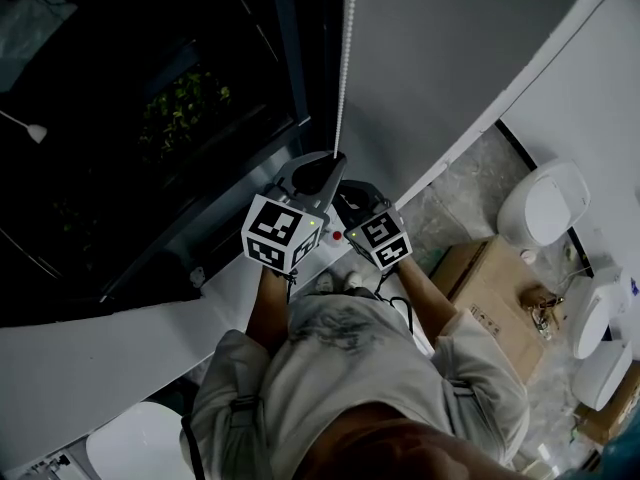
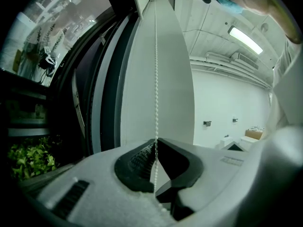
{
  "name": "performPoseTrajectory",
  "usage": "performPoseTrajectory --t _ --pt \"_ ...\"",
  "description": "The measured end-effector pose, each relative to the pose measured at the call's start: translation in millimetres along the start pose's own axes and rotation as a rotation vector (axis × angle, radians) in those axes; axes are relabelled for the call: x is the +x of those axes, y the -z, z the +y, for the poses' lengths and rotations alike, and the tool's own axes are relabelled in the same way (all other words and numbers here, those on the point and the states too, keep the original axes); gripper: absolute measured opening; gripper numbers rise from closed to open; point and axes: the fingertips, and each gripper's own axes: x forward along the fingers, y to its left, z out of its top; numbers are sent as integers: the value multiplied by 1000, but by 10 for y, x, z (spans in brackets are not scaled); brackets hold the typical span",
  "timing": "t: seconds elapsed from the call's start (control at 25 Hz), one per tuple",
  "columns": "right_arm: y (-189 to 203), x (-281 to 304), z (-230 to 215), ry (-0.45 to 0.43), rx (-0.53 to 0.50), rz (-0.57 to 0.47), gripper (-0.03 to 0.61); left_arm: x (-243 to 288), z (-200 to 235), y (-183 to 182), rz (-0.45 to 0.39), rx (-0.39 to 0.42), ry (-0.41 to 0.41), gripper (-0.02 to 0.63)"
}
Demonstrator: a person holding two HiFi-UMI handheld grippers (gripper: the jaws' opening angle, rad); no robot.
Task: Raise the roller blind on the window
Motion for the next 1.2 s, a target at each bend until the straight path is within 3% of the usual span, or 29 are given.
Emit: performPoseTrajectory --t 0.56,1.04,1.2 --pt "150 -12 -1 14 12 29 12 19 -29 149 16 -17 10 25" --pt "-35 -211 34 19 10 -48 55 -27 7 117 -1 -6 -4 25" --pt "-207 -419 -109 71 7 -89 57 -23 21 116 0 -2 -11 25"
